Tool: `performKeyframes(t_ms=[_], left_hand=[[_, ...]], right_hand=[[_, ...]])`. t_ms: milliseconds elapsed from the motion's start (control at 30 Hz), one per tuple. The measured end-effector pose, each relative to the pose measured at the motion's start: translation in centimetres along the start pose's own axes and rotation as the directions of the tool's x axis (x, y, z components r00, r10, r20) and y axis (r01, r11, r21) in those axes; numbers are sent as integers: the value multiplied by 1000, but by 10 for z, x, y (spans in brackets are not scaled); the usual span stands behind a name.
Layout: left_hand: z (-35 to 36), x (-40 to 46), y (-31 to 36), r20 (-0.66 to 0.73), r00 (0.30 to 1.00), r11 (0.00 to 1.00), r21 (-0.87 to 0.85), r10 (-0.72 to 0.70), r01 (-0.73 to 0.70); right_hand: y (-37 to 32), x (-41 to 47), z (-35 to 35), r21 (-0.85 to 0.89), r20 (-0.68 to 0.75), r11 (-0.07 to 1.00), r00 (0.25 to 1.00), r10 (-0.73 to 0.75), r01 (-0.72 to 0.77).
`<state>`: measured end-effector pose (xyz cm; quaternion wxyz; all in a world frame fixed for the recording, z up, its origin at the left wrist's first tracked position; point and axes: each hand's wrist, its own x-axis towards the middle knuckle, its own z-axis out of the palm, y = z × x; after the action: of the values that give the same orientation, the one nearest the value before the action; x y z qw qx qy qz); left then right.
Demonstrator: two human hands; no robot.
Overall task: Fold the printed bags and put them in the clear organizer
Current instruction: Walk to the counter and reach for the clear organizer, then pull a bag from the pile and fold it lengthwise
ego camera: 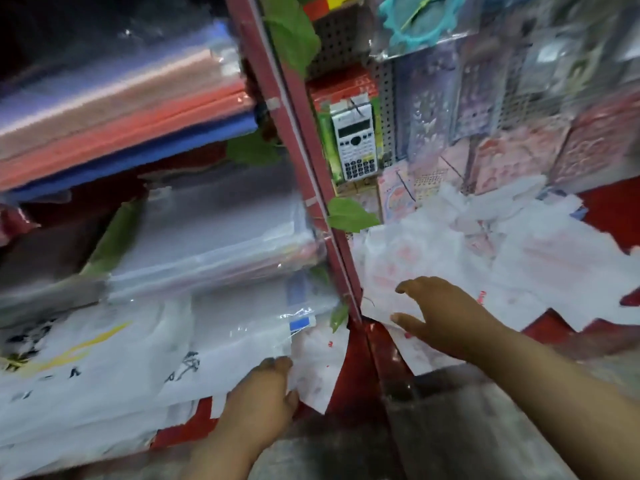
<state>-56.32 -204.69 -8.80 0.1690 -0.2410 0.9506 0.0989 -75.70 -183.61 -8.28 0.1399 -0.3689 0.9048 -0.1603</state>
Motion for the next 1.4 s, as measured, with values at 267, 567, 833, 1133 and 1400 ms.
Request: performKeyframes(t_ms=[267,567,833,1133,1400], left_hand=[[125,83,18,-63,991,991,-58,118,-121],[272,141,14,-338,940,997,-35,48,-64],[317,151,-8,-457,890,1000,10,5,0],[326,135,-32,-559,815,978,-203,-156,48],[285,157,-84,-786,593,964,-13,-175,267]], right_hand=[[52,21,91,-9,-62,999,997,34,-35],[110,38,246,29,-157,990,979,-133,139],[117,46,319,-11,-325,951,898,-296,310],[100,8,336,-35,-363,949,880,-305,314],[86,-19,359,-41,-322,945,891,-320,325]])
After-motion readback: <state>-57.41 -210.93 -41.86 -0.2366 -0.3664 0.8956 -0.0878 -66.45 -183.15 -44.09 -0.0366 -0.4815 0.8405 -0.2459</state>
